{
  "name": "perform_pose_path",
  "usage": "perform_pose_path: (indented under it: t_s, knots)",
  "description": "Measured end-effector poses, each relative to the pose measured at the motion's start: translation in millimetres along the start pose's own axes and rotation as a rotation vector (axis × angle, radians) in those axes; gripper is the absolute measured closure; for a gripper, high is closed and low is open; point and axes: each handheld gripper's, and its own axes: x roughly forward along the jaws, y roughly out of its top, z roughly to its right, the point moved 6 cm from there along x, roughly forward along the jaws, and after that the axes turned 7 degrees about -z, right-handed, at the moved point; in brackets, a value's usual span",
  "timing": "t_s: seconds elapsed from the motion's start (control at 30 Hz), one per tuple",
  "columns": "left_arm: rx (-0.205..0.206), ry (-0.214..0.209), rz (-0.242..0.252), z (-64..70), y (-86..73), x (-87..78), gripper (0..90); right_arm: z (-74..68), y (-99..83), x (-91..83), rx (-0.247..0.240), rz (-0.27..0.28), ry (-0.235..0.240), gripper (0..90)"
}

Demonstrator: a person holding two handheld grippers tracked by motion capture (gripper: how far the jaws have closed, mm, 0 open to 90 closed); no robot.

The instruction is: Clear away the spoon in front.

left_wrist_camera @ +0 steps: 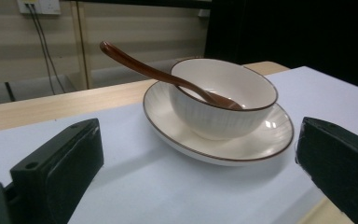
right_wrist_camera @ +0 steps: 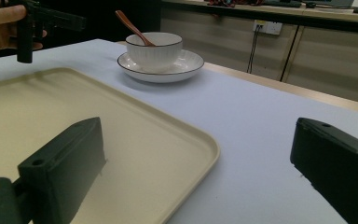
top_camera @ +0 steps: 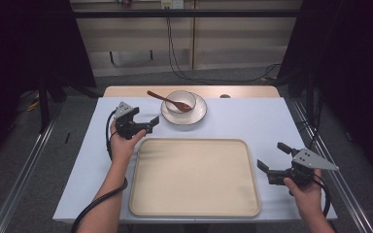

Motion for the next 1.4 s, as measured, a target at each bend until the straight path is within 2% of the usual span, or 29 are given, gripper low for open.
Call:
perform_pose_path:
  t_s: [0.27,0.67,0.8,1.03,1.17,1.23,1.4]
  knots:
    - [-0.018,0.036,-0.017,-3.7,9.8,20.3,3.6,-1.1,0.9,-0.1,-0.006,0.013,0.002,2.9]
    - [-0.045,0.058,-0.039,-7.2,20.6,49.1,7.1,-2.1,0.4,1.7,-0.014,0.007,0.010,3.1]
    - [-0.045,0.071,-0.049,-9.2,26.3,54.7,8.9,-2.1,1.1,1.6,-0.009,0.015,0.005,3.2]
    - [-0.090,0.077,-0.056,-10.6,27.8,67.4,10.2,-0.8,2.1,0.0,0.005,0.021,0.003,3.2]
    - [-0.089,0.097,-0.068,-11.1,26.1,72.9,11.7,-0.9,2.4,0.0,0.003,0.026,0.005,3.2]
    - [-0.092,0.110,-0.058,-12.4,26.5,74.6,13.0,-1.9,2.3,0.0,-0.004,0.025,0.014,3.2]
    - [-0.093,0.105,-0.055,-12.5,29.0,78.7,15.1,-1.6,2.6,-0.5,-0.003,0.029,0.013,3.2]
